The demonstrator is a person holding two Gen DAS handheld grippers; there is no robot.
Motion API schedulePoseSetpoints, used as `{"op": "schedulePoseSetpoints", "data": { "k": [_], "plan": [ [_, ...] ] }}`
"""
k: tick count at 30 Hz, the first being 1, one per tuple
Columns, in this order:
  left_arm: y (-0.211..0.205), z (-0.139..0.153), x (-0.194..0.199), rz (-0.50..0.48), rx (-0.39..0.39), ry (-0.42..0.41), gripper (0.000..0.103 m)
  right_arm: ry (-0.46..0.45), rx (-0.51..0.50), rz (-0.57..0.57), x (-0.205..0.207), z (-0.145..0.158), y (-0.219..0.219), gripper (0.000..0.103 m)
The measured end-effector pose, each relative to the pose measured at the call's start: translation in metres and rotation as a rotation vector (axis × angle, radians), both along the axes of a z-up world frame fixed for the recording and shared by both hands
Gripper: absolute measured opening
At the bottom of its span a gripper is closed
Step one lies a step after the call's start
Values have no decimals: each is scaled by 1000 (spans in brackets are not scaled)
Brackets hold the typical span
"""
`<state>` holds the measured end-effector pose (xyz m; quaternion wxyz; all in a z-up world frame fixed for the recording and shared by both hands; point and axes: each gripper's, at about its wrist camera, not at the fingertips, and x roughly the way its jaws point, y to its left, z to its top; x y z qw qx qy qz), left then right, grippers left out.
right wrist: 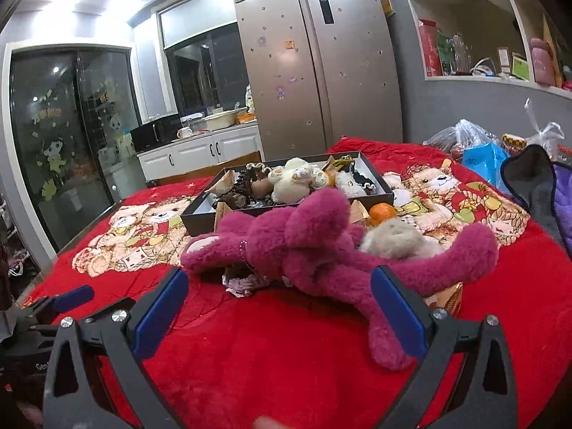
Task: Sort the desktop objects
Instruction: 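Move the left tool to the pink plush while the right tool approaches the white fluffy plush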
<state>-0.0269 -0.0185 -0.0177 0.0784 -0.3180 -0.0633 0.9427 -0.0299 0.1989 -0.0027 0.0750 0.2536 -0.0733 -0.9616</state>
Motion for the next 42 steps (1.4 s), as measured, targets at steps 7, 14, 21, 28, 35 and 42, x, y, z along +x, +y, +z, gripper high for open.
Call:
{"op": "schedulePoseSetpoints", "data": {
  "k": [7, 14, 21, 28, 35, 42],
  "plan": [
    [-3, -2, -6, -13, 19, -28, 103, -9, -54, -13, -4, 5, 20, 103],
    [8, 3, 0, -59, -2, 6, 103, 16, -95, -29, -9, 17, 57, 103],
    [38, 0, -11, -123, -4, -40, 103, 18, 46, -13, -21, 20, 72, 97],
    [72, 4, -30, -156, 16, -57, 103, -114, 43, 31, -57, 13, 100, 81],
    [114, 0, -53, -200, 7, -115, 103, -196, 78, 70, -88, -5, 116, 80],
    [132, -6, -64, -213, 47, -164, 103, -259, -10, 145, -104, -22, 131, 80]
  ]
}}
